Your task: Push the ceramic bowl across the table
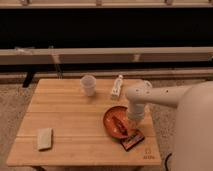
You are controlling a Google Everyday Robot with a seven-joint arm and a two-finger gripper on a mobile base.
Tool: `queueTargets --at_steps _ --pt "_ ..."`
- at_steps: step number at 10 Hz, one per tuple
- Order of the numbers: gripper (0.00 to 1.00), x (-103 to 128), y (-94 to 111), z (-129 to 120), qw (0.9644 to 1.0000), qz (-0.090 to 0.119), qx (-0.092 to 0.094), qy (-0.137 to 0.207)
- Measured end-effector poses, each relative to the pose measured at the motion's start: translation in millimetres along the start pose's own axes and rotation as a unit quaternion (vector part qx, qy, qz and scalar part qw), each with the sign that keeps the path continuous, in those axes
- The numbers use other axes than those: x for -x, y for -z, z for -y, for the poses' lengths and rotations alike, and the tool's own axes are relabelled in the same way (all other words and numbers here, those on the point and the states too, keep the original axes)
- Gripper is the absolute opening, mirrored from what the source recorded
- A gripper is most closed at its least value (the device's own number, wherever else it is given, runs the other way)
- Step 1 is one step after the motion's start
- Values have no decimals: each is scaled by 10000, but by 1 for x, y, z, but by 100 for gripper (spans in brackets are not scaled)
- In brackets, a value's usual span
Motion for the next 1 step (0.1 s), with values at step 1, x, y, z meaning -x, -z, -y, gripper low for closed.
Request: queueTargets --at_steps 1 --pt "1 1 3 0 9997 -1 243 -48"
